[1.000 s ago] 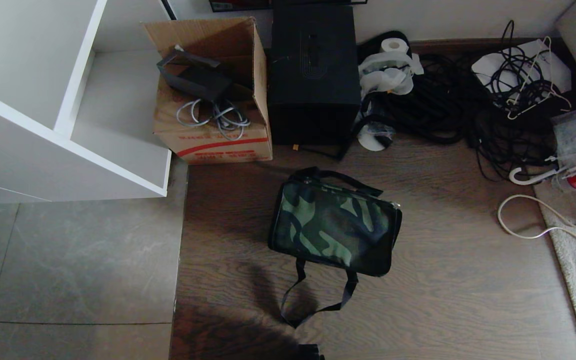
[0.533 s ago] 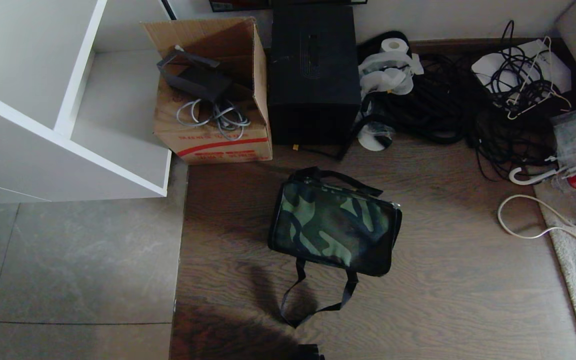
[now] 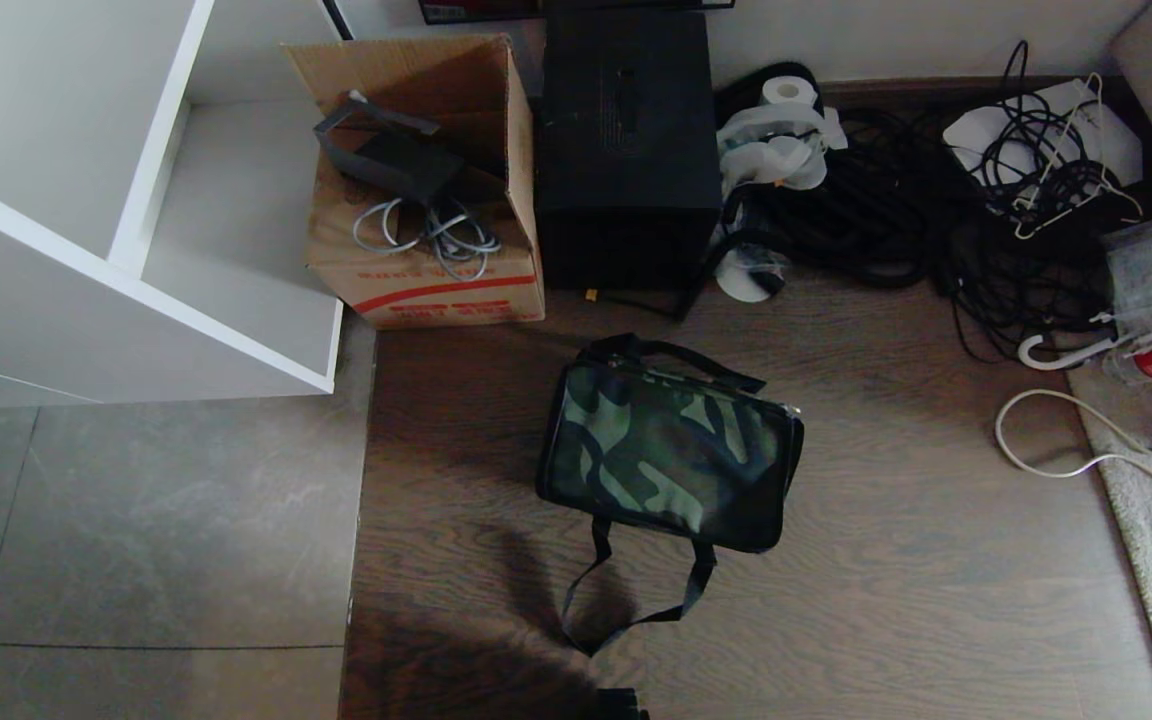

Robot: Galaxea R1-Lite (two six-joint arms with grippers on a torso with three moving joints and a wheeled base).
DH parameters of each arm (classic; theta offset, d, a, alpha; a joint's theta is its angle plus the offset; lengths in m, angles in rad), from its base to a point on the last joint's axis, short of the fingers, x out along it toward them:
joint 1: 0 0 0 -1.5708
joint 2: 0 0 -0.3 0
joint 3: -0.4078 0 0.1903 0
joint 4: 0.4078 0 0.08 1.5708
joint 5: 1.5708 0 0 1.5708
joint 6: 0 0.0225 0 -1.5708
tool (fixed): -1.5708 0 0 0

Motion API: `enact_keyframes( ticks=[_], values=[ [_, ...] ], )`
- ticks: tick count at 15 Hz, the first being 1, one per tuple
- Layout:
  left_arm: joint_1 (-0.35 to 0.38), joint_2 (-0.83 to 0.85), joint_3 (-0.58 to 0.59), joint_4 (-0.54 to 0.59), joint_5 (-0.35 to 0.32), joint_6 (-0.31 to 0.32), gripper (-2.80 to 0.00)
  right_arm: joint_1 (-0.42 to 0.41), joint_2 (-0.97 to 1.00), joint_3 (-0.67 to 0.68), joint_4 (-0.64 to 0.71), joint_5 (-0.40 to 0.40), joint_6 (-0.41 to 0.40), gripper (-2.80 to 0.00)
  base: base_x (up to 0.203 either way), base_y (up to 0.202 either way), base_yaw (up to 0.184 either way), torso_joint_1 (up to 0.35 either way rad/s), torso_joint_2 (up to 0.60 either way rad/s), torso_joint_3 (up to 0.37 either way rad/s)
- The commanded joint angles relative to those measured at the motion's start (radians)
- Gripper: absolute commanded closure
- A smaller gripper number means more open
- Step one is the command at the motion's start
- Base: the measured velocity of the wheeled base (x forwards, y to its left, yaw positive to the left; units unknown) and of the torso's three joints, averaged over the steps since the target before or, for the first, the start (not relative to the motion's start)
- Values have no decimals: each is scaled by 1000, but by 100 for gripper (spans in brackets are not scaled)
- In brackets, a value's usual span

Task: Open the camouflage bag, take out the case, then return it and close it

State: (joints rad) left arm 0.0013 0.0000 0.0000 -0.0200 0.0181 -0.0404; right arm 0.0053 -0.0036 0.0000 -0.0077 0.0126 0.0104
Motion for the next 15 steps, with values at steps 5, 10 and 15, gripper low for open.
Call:
enact_keyframes(
  ticks=[5, 10, 15],
  values=[
    [-1, -2, 9, 0, 0, -4, 0, 1, 4, 2, 0, 0, 0, 0, 0, 0, 0, 0, 0, 0],
    [-1, -2, 9, 0, 0, -4, 0, 1, 4, 2, 0, 1, 0, 0, 0, 0, 0, -1, 2, 106],
    [-1, -2, 9, 0, 0, -4, 0, 1, 4, 1, 0, 0, 0, 0, 0, 0, 0, 2, 1, 199]
  ],
)
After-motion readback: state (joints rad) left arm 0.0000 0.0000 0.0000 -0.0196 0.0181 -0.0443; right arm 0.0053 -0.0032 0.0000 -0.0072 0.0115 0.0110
